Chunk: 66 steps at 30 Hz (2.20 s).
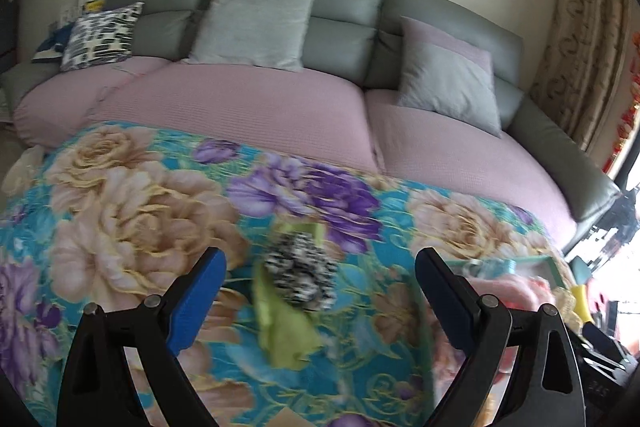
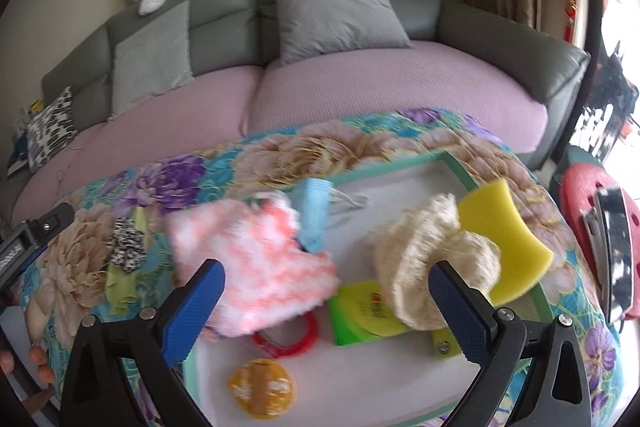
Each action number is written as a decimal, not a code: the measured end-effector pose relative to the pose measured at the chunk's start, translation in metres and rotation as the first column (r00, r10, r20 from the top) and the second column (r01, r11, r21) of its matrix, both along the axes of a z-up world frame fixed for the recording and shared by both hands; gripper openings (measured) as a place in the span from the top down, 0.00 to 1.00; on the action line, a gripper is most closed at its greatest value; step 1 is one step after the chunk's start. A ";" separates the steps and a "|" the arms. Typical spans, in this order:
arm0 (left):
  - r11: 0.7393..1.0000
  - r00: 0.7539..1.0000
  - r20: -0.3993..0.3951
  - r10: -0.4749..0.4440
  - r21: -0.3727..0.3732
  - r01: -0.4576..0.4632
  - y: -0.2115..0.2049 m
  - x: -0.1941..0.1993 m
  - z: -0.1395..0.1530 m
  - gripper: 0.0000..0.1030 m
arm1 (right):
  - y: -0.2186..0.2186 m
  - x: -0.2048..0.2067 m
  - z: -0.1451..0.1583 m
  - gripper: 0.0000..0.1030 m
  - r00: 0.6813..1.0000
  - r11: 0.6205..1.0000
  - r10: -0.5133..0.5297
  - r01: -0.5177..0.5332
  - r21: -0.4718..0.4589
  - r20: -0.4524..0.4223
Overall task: Organize soft objects
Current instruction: 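Withdraw both tools to the leopard scrunchie and lime-green cloth on the bed, then close the right tool on the leopard scrunchie while the left tool grasps the green cloth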
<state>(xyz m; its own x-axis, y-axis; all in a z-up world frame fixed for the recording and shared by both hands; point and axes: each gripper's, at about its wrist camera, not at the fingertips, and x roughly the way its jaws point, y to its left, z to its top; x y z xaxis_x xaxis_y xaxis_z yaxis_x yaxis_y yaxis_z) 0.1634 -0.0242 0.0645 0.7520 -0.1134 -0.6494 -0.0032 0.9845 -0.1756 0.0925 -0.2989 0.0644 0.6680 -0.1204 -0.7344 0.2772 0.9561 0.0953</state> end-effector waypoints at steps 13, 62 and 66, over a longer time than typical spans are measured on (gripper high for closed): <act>0.990 0.989 -0.066 0.135 -0.024 -0.137 0.059 0.002 -0.018 0.07 | 0.089 0.018 0.017 0.00 0.970 0.975 0.222 -0.223 0.001 0.102; 0.995 0.955 -0.281 -0.098 -0.062 0.084 0.032 0.028 -0.098 0.93 | 0.184 0.106 -0.069 0.65 0.869 0.841 0.495 -0.471 0.268 -0.026; 0.997 0.954 -0.290 -0.082 -0.038 0.074 0.035 0.026 -0.097 0.93 | 0.188 0.109 -0.076 0.65 0.861 0.829 0.507 -0.476 0.294 -0.034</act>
